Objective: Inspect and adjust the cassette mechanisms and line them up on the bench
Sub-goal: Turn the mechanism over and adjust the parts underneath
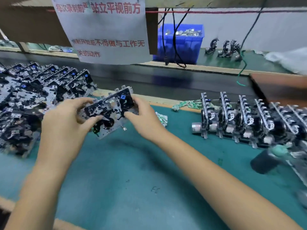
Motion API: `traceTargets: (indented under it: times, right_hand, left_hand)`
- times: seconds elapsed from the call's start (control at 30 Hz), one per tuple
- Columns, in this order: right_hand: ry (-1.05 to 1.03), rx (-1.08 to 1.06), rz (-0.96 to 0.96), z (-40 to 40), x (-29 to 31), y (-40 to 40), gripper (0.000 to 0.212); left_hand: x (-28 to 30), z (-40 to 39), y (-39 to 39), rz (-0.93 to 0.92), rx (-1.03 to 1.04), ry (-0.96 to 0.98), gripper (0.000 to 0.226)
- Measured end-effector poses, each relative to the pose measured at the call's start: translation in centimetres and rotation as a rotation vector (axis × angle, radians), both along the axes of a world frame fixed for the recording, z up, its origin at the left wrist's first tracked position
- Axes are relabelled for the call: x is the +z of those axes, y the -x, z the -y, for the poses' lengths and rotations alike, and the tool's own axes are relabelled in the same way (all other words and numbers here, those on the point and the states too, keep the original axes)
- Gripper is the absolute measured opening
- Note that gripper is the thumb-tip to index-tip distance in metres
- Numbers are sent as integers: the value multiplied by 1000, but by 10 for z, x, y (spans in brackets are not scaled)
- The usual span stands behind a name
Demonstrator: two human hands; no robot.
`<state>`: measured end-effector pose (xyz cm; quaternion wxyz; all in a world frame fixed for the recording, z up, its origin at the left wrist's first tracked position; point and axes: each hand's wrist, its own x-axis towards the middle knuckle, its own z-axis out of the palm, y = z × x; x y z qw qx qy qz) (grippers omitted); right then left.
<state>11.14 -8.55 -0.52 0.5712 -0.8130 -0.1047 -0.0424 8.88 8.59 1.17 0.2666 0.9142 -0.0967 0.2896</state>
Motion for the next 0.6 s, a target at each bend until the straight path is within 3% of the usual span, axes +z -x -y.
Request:
traceTargets:
  times: [0.37,0.47,0.6]
  right_hand:
    - [-13,-422,-12,164,-21,147,43]
    - [-46,-507,22,185,-33,184,36]
    - [70,-521,13,202,-59,223,45]
  left_hand:
    - [-18,149,63,43,-623,-54,34]
    - [-36,173,78,222,-743,-140,24]
    - [-65,185,93,607,-811,-383,15]
